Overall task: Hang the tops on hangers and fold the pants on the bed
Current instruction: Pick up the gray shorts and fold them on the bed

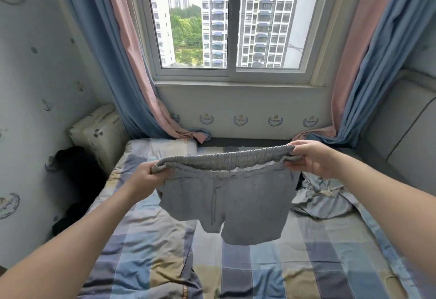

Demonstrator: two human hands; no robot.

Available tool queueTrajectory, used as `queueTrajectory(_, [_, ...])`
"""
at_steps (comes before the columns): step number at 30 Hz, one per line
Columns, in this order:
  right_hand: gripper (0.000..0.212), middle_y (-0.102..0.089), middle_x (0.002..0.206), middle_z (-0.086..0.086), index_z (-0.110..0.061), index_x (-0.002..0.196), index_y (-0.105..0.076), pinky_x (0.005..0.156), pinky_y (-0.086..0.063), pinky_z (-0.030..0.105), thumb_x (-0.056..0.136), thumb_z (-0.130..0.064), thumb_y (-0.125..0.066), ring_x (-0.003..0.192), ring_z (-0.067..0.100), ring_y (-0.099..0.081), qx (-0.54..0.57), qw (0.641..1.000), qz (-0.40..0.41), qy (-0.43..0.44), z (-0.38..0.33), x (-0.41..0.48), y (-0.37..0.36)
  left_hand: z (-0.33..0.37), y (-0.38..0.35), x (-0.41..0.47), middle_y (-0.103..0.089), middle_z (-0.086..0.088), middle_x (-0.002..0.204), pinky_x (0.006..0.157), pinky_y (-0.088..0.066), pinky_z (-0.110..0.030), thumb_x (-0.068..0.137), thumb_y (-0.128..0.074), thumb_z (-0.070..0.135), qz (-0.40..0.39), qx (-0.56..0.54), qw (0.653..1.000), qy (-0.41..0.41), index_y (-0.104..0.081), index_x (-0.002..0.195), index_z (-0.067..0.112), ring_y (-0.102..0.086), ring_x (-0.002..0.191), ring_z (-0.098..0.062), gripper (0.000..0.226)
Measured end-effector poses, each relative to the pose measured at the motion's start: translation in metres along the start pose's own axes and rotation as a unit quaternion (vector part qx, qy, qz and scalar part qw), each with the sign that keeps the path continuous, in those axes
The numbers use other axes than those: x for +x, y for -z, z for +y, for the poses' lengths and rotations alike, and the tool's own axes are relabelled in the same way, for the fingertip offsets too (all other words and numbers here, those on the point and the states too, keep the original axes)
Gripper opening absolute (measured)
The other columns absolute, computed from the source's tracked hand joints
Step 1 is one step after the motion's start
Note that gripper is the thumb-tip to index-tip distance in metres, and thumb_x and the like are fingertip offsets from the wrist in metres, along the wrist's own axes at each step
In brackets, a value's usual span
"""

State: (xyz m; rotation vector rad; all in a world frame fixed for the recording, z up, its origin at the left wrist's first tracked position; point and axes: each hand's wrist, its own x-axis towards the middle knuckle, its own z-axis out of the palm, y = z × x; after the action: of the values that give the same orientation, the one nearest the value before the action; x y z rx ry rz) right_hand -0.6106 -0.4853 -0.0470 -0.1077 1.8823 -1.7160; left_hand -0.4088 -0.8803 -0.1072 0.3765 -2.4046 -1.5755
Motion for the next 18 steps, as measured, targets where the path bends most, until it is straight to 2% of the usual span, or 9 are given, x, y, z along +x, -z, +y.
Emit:
queueTrajectory(2, [0.032, -0.074, 0.092, 0.013, -0.007, 0.112, -0.064, 0.069, -0.061, 0.031, 0.088, 0.013, -0.059, 0.083, 0.026, -0.075, 0.032, 0.998, -0.05, 0.03, -0.004, -0.002, 0.004, 0.009, 0.001, 0.001, -0.076, -0.017, 0.099, 0.095, -0.054, -0.054, 0.09, -0.074, 0.017, 0.05, -0.116, 0.99, 0.063, -0.076, 0.098, 0.004, -0.07, 0.099, -0.039, 0.015])
queueTrajectory(3, [0.039, -0.075, 0.094, 0.01, -0.01, 0.116, -0.063, 0.074, -0.06, 0.029, 0.085, 0.015, -0.063, 0.089, 0.024, -0.074, 0.001, 0.997, -0.063, 0.054, -0.004, -0.001, 0.004, 0.014, 0.0, 0.001, -0.074, -0.021, 0.107, 0.098, -0.053, -0.055, 0.093, -0.07, 0.018, 0.056, -0.169, 0.98, 0.091, -0.073, 0.106, 0.002, -0.069, 0.105, -0.042, 0.021])
queueTrajectory(5, [0.045, -0.075, 0.091, 0.002, -0.014, 0.116, -0.065, 0.079, -0.058, 0.027, 0.08, 0.011, -0.073, 0.088, 0.016, -0.071, -0.205, 0.968, -0.016, 0.143, -0.006, 0.0, 0.002, 0.023, -0.003, 0.002, -0.073, -0.021, 0.111, 0.092, -0.056, -0.049, 0.097, -0.065, 0.021, 0.062, -0.255, 0.955, 0.139, -0.068, 0.114, 0.002, -0.07, 0.104, -0.04, 0.026])
queueTrajectory(7, [0.029, -0.073, 0.08, -0.003, -0.022, 0.099, -0.07, 0.075, -0.057, 0.031, 0.081, 0.001, -0.075, 0.075, 0.015, -0.068, -0.399, 0.889, 0.05, 0.219, -0.006, 0.003, -0.001, 0.03, -0.006, 0.004, -0.075, -0.018, 0.102, 0.08, -0.058, -0.041, 0.099, -0.063, 0.025, 0.076, -0.289, 0.936, 0.184, -0.069, 0.11, 0.003, -0.073, 0.094, -0.034, 0.025])
queueTrajectory(8, [0.023, -0.07, 0.074, -0.005, -0.026, 0.09, -0.069, 0.07, -0.054, 0.03, 0.084, -0.005, -0.072, 0.069, 0.015, -0.064, -0.438, 0.866, 0.064, 0.235, -0.006, 0.002, -0.002, 0.032, -0.007, 0.005, -0.076, -0.016, 0.097, 0.076, -0.058, -0.038, 0.099, -0.062, 0.026, 0.082, -0.288, 0.931, 0.21, -0.07, 0.105, 0.004, -0.073, 0.089, -0.032, 0.025])
queueTrajectory(11, [0.013, -0.057, 0.079, -0.005, -0.023, 0.08, -0.062, 0.068, -0.039, 0.027, 0.089, -0.018, -0.07, 0.075, 0.015, -0.054, -0.463, 0.846, 0.099, 0.244, -0.002, 0.004, -0.003, 0.031, -0.013, 0.007, -0.073, -0.006, 0.069, 0.063, -0.052, -0.031, 0.102, -0.058, 0.025, 0.094, -0.267, 0.921, 0.268, -0.066, 0.085, 0.01, -0.07, 0.067, -0.021, 0.025])
queueTrajectory(13, [0.016, -0.053, 0.076, -0.001, -0.012, 0.077, -0.057, 0.067, -0.037, 0.03, 0.089, -0.017, -0.066, 0.074, 0.018, -0.05, -0.433, 0.868, 0.103, 0.221, 0.002, 0.006, -0.009, 0.029, -0.018, 0.006, -0.071, -0.005, 0.068, 0.058, -0.052, -0.029, 0.105, -0.053, 0.024, 0.097, -0.264, 0.915, 0.29, -0.062, 0.087, 0.011, -0.068, 0.062, -0.017, 0.023])
queueTrajectory(15, [0.013, -0.055, 0.072, 0.0, -0.006, 0.079, -0.059, 0.065, -0.038, 0.032, 0.088, -0.014, -0.065, 0.071, 0.019, -0.05, -0.358, 0.91, 0.12, 0.173, 0.003, 0.007, -0.021, 0.033, -0.027, 0.002, -0.072, -0.012, 0.097, 0.072, -0.054, -0.034, 0.107, -0.047, 0.025, 0.088, -0.276, 0.906, 0.308, -0.063, 0.108, 0.009, -0.069, 0.083, -0.024, 0.023])
queueTrajectory(18, [0.008, -0.061, 0.063, 0.001, -0.008, 0.081, -0.062, 0.056, -0.049, 0.029, 0.089, -0.009, -0.064, 0.058, 0.017, -0.058, -0.182, 0.968, 0.146, 0.092, 0.005, 0.001, -0.047, 0.044, -0.042, -0.001, -0.07, -0.021, 0.114, 0.077, -0.056, -0.04, 0.108, -0.043, 0.019, 0.075, -0.303, 0.903, 0.294, -0.061, 0.12, 0.001, -0.07, 0.094, -0.03, 0.028])
